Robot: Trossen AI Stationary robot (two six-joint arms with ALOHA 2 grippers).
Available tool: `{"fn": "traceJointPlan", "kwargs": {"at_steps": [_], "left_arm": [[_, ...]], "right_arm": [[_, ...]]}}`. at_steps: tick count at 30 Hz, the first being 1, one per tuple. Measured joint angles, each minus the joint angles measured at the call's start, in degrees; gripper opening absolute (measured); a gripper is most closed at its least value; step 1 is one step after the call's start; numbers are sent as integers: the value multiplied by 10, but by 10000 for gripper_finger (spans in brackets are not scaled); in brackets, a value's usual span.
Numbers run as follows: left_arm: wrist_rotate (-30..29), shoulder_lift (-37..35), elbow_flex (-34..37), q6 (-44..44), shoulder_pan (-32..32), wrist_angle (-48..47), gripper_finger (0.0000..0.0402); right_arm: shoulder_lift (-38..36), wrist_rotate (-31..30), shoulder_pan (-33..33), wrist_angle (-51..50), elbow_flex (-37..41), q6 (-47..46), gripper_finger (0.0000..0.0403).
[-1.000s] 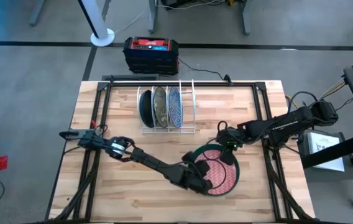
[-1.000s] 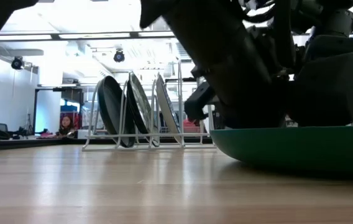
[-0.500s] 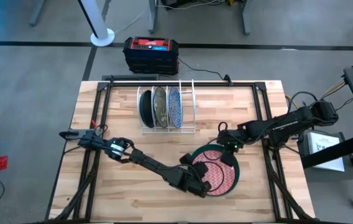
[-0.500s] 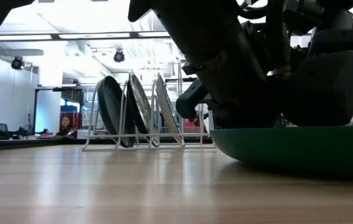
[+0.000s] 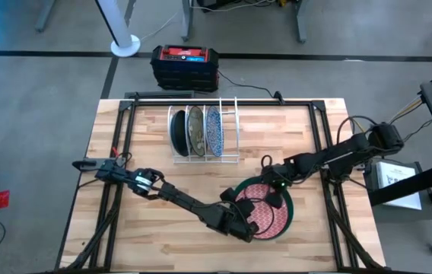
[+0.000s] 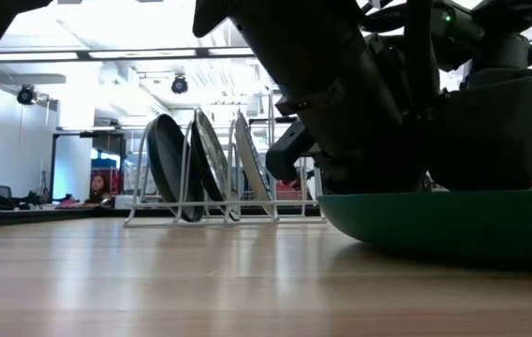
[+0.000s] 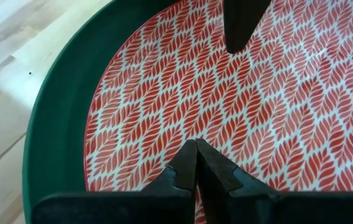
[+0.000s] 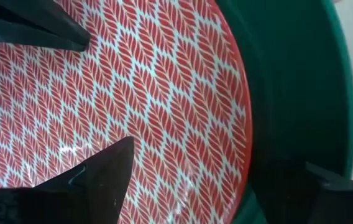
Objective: Sort dishes
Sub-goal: Put the orange pattern plate into the white dish rack
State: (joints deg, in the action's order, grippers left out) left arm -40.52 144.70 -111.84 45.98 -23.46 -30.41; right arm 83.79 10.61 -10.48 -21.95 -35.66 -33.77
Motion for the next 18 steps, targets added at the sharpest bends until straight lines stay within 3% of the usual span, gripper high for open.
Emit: {"fn": "traceJointPlan", "kwargs": {"at_steps": [10,18], "left_arm": [[-9,-3,35,15,1,44,0],[-10,-3,36,15,5,49,0]], "right_arm": [[9,7,-4,23,3,25,263],[-5,15,-4,67,24,47,218]]}}
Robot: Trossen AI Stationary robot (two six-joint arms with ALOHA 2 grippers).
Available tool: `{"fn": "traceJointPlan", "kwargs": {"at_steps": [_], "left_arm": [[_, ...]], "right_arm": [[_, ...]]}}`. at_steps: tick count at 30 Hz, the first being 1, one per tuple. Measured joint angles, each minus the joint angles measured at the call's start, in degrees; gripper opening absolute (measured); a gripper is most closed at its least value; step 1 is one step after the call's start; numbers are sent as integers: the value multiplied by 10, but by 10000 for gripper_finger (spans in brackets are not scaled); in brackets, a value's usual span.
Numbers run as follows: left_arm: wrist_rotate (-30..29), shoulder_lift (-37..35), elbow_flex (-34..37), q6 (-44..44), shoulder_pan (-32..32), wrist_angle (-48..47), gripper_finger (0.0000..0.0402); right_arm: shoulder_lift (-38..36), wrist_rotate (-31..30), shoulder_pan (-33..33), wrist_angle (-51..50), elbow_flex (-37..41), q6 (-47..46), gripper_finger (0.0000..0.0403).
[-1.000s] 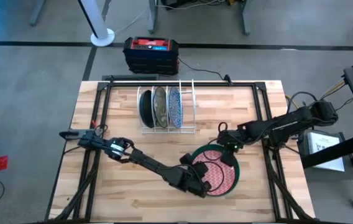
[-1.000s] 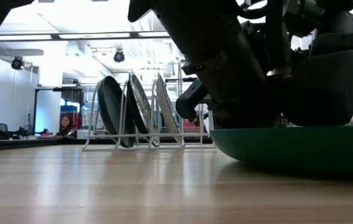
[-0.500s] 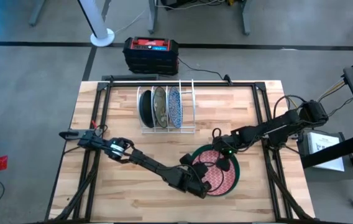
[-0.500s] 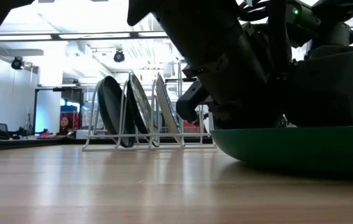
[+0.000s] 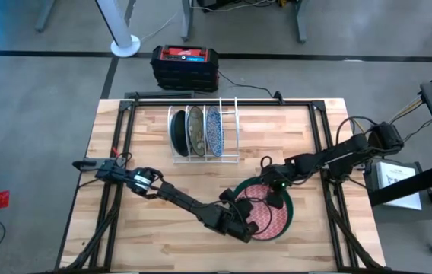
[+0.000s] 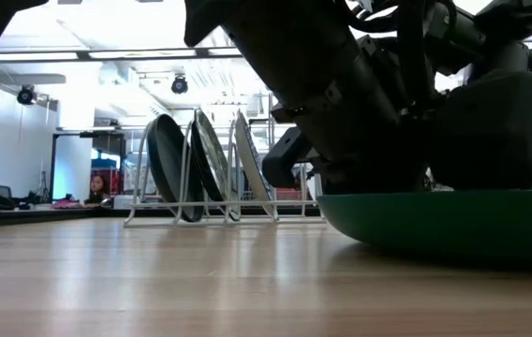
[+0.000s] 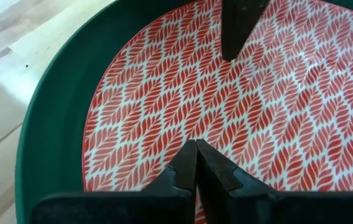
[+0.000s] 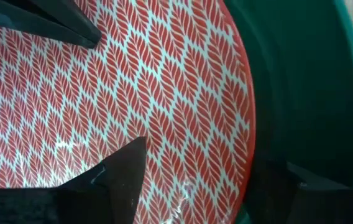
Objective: Sort dishes
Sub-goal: Put the orange pattern plate into the white dish rack
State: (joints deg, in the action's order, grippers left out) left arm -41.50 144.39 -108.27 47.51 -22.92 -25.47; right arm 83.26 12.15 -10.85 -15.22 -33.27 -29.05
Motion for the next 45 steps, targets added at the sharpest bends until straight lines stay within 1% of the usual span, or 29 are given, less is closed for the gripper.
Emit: {"fn": "traceJointPlan", "kwargs": {"at_steps": [4,10,12,14,18,23,26,31,35,39,42,43,45], "left_arm": [[-2,-1,2,0,0,3,0],[-7,-1,2,0,0,5,0],[-9,-1,2,0,0,5,0],[-9,-1,2,0,1,6,0],[-15,0,3,0,1,11,0],[-63,2,-5,-10,-5,23,0],[-87,4,-23,-38,-8,18,0],[-114,8,-45,-71,-7,9,0],[-125,8,-46,-71,-6,9,0],[-125,9,-43,-57,-8,-4,0],[-110,-2,-43,-69,-14,-10,0],[-99,-8,-43,-82,-17,-10,0],[-55,-19,-54,-122,-22,-17,0]], "right_arm": [[4,3,9,48,28,18,172],[-11,-16,19,87,58,36,70],[-17,-10,27,109,66,41,47],[-22,0,37,116,69,46,44],[-30,3,50,115,72,66,30],[-58,-6,56,95,73,83,14],[-84,-22,56,80,74,94,0],[-126,-27,55,39,75,107,5],[-146,-21,54,32,75,111,6],[-153,-20,54,31,75,109,4],[-155,-18,55,23,75,82,3],[-155,-18,55,18,75,73,3],[-155,-17,54,16,75,52,2]]}}
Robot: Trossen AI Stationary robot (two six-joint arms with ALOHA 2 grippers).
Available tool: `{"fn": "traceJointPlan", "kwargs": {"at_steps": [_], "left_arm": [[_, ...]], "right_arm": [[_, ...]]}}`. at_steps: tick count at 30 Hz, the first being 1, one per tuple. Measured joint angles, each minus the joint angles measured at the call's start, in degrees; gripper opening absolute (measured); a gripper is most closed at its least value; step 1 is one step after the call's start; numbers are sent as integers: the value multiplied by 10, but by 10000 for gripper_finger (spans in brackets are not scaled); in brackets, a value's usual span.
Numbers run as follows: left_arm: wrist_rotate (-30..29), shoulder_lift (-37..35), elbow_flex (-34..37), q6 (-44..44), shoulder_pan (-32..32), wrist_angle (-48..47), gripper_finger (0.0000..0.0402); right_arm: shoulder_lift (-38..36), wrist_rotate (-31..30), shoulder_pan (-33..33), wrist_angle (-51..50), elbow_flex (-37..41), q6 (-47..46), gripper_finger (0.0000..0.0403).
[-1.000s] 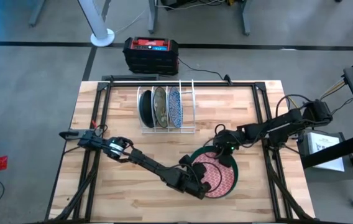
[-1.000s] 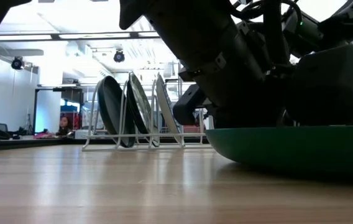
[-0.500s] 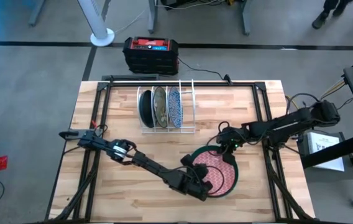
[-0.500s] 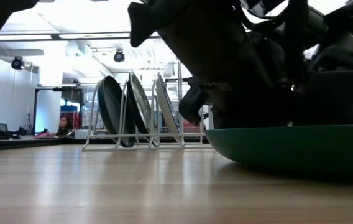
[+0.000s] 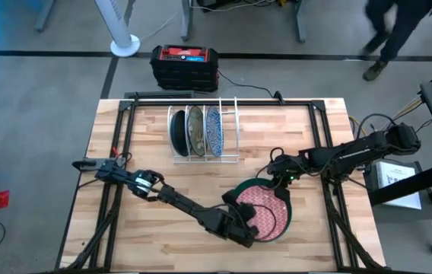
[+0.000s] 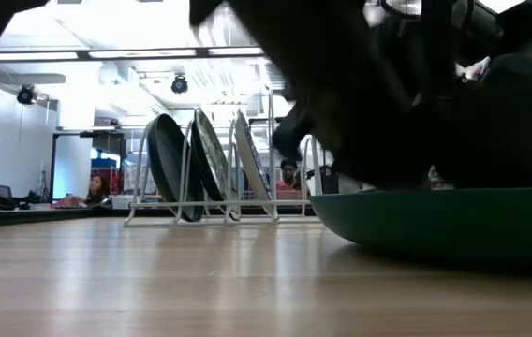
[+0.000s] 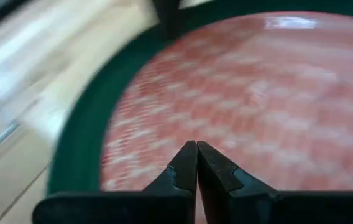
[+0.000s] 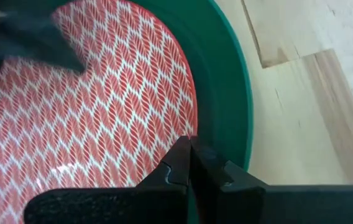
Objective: Sort dishes
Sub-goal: Put the orange pattern plate into the white dish rack
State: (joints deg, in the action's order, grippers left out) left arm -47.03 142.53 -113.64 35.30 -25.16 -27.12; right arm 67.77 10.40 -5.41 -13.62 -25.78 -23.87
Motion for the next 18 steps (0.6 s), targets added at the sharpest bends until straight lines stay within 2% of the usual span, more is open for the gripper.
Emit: {"fn": "traceJointPlan", "kwargs": {"at_steps": [3,12,15,18], "left_arm": [[61,-2,-25,-43,-6,-20,0],[111,24,-16,0,5,-13,0],[112,38,-18,2,5,-11,0],[122,44,-18,7,7,-6,0]], "right_arm": [[3,0,0,-10,0,-22,1],[26,3,1,-24,-2,-18,2],[26,11,2,-26,-2,-15,24],[20,37,1,-32,-1,-13,67]]}}
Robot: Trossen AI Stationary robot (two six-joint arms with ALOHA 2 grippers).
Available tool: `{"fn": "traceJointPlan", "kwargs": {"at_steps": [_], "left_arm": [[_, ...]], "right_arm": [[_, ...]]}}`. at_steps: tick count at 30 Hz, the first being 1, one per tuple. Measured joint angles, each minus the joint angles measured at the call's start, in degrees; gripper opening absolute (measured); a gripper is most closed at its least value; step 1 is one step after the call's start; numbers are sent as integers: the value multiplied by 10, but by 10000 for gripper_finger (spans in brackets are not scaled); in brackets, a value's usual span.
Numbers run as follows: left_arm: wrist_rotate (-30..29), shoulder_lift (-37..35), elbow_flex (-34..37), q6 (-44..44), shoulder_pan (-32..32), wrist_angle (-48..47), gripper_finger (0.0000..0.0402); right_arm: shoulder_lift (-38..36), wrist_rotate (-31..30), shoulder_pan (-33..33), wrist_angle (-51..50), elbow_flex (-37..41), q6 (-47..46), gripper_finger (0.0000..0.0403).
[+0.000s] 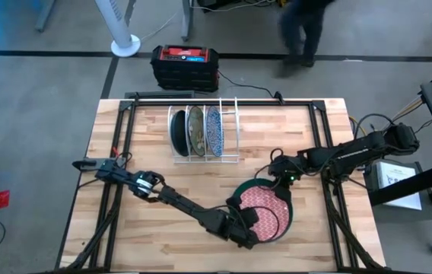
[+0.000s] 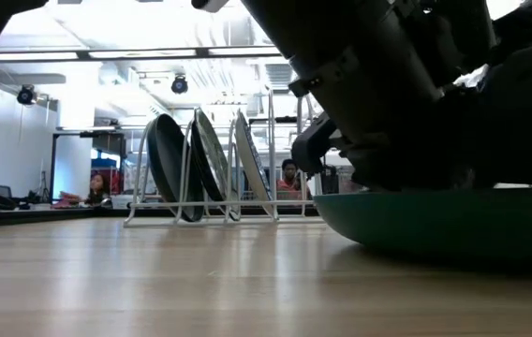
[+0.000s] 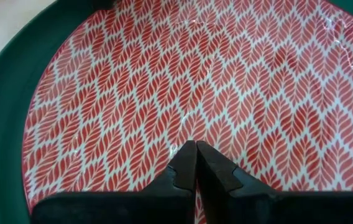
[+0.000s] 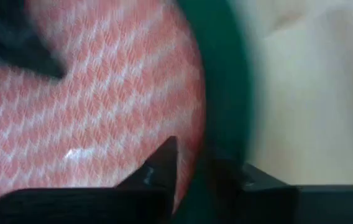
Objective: Sort dishes
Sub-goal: Put the orange pattern plate into the white dish rack
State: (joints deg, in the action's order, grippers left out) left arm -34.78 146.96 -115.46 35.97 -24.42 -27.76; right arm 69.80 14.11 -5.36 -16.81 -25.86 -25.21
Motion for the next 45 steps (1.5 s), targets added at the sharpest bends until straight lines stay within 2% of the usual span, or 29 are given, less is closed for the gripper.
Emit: {"fn": "traceJointPlan", "kwargs": {"at_steps": [9,13,17,25,32,36,41,45], "left_arm": [[28,3,1,6,7,3,0],[27,3,3,8,9,9,0],[19,3,14,13,10,28,0],[14,6,22,40,10,35,0],[25,12,22,43,12,55,0],[10,13,22,42,12,63,0],[12,13,21,42,12,69,0],[8,13,21,41,11,74,0]], "right_arm": [[-10,18,1,-7,2,-3,199],[0,18,-8,12,11,-12,228],[24,32,-12,72,30,-32,232],[64,76,-11,191,63,-46,207],[78,100,-9,225,67,-30,179],[77,100,-8,226,66,1,133],[76,125,-6,230,68,-6,42],[71,128,-2,231,68,-1,35]]}}
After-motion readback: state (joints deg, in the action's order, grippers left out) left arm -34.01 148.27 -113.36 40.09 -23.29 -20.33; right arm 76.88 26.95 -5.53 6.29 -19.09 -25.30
